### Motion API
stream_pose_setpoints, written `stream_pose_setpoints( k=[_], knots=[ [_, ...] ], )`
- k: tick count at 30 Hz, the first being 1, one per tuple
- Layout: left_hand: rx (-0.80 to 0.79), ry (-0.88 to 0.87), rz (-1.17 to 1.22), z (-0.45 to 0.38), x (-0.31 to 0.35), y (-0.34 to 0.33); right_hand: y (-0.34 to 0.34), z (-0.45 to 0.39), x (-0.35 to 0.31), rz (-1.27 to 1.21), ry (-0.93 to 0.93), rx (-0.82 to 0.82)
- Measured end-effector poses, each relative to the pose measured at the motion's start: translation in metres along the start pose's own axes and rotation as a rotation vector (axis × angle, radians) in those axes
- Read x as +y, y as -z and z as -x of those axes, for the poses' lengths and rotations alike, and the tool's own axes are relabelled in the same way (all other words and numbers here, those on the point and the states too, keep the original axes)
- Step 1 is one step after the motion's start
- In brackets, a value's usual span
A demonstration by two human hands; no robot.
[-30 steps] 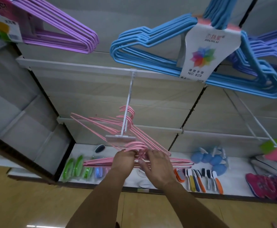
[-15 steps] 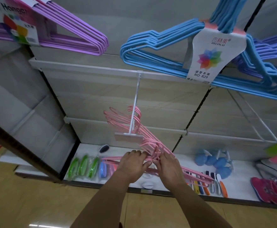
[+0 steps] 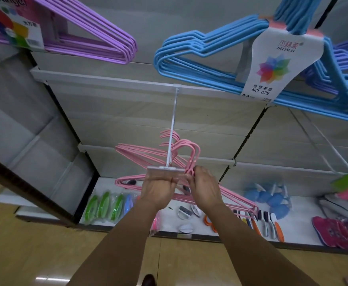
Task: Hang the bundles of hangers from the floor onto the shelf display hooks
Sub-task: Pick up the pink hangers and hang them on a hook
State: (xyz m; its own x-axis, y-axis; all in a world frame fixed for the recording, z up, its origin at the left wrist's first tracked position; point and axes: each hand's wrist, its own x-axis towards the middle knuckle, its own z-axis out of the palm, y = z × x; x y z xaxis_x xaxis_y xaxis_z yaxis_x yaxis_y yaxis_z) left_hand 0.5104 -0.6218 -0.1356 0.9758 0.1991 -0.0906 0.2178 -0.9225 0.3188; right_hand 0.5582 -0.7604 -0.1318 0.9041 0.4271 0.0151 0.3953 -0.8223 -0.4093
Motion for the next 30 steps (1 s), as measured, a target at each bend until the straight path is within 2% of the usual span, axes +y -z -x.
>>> stream_pose_setpoints(
  k=[9,15,21,25,27,30],
  knots=[
    [-0.033,0.035,0.055,-0.001,-0.038,-0.009,-0.022,-0.014,-0.023,0.090,0.054,-0.112],
    [-0.007,0.132,0.239,-0.016,-0.041,-0.007,-0.028,-0.034,-0.030,-0.129,-0.155,-0.151],
    [-0.042,0.079,0.002,-0.038,-0.047,-0.008,-0.033,-0.050,-0.030,-0.203,-0.297,-0.110],
    [-0.082,-0.015,-0.124,-0.048,-0.051,-0.001,-0.034,-0.057,-0.023,-0.078,-0.228,-0.065],
    [-0.086,-0.030,-0.093,-0.052,-0.053,0.005,-0.028,-0.062,-0.021,-0.056,-0.177,-0.086],
    [-0.042,-0.080,-0.168,-0.062,-0.055,0.011,-0.019,-0.072,-0.017,-0.029,-0.130,-0.135]
  ],
)
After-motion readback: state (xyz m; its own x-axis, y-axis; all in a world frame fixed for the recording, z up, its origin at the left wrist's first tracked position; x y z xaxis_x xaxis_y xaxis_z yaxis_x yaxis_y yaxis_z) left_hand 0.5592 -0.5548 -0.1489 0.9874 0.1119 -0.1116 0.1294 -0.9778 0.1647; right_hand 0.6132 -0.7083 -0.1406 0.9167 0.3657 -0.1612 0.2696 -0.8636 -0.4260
